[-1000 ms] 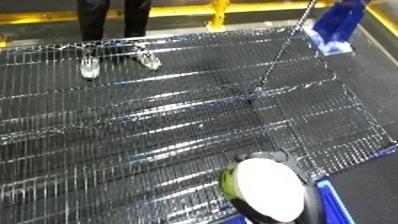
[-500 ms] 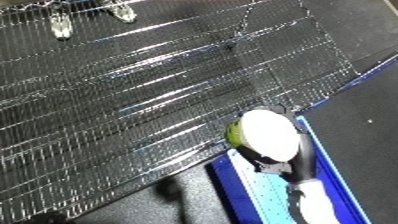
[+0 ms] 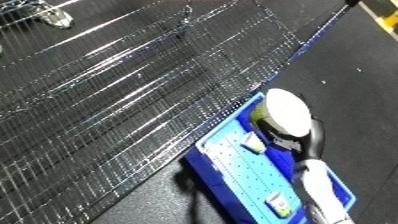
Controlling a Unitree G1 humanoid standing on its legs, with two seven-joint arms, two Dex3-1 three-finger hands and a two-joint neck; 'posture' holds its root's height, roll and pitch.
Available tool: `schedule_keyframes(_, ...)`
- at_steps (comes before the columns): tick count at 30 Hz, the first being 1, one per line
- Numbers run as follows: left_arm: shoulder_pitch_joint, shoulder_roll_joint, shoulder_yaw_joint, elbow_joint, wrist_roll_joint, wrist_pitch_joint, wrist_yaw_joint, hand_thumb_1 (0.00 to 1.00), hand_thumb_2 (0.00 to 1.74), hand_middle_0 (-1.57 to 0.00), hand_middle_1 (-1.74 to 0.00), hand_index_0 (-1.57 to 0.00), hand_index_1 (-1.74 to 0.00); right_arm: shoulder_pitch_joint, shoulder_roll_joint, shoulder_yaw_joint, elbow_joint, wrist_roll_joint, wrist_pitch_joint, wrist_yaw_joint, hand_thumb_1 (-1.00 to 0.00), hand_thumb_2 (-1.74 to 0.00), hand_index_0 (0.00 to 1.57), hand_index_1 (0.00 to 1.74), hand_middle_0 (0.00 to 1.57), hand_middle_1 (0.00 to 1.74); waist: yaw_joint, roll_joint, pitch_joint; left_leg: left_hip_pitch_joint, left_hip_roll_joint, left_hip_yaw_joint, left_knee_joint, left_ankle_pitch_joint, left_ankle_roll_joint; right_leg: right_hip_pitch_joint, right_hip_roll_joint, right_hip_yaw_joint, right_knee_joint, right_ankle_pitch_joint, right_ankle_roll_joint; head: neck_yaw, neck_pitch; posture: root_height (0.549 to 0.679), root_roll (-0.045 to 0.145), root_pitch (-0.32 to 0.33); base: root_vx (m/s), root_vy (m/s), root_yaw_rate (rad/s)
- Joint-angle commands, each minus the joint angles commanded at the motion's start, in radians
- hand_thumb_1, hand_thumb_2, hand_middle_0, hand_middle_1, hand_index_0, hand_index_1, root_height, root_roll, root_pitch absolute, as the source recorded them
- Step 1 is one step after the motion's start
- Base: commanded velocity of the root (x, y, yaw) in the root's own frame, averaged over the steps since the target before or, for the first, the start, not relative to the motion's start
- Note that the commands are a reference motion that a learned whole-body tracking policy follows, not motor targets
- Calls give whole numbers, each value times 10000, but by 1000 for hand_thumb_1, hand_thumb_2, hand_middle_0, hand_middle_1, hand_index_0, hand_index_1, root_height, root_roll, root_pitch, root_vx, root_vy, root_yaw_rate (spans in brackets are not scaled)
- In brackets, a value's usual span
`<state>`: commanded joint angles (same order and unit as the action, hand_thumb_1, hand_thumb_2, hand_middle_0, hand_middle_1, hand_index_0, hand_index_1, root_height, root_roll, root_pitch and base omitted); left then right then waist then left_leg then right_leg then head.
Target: Pick up the object and place it into the box
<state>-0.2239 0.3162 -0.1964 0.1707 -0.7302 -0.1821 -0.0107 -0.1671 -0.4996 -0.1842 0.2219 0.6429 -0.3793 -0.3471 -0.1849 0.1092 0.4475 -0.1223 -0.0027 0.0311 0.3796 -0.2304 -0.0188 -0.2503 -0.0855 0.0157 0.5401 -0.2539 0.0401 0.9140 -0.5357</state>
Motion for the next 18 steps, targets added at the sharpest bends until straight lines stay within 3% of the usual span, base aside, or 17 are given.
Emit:
schedule_keyframes(6, -96, 13, -118, 54, -148, -74, 59, 1000, 1740, -1570, -1740, -1570, -1740, 182, -259, -494, 1098, 862, -449, 77, -950, -1653, 1492, 1653, 1492, 1653, -228, 222, -47, 62, -64, 106, 10, -25, -27, -41, -35, 58, 14, 9, -6, 736, 263, 667, 82, 12, 3, 45, -84)
schedule_keyframes(13, -108, 47, -167, 7, -306, -111, 204, 1000, 1740, -1570, -1740, -1570, -1740, 382, -376, -802, 1806, 1335, -551, 128, -950, -1653, 1492, 1653, 1492, 1653, -462, 413, -52, 66, -141, 196, 45, -42, -25, -152, -4, 157, -8, 59, -20, 1159, 314, 667, 86, 15, 9, 40, -79)
schedule_keyframes(18, -115, 51, -252, 54, -421, -147, 227, 1000, 1740, -1570, -1740, -1570, -1740, 371, -459, -933, 2410, 1875, -586, 249, -700, -1218, 1099, 1218, 1099, 1218, -497, 515, -60, 46, -167, 213, 85, -51, -31, -191, -4, 184, 20, 46, -55, 1228, 362, 667, 88, 15, 9, 15, -22)
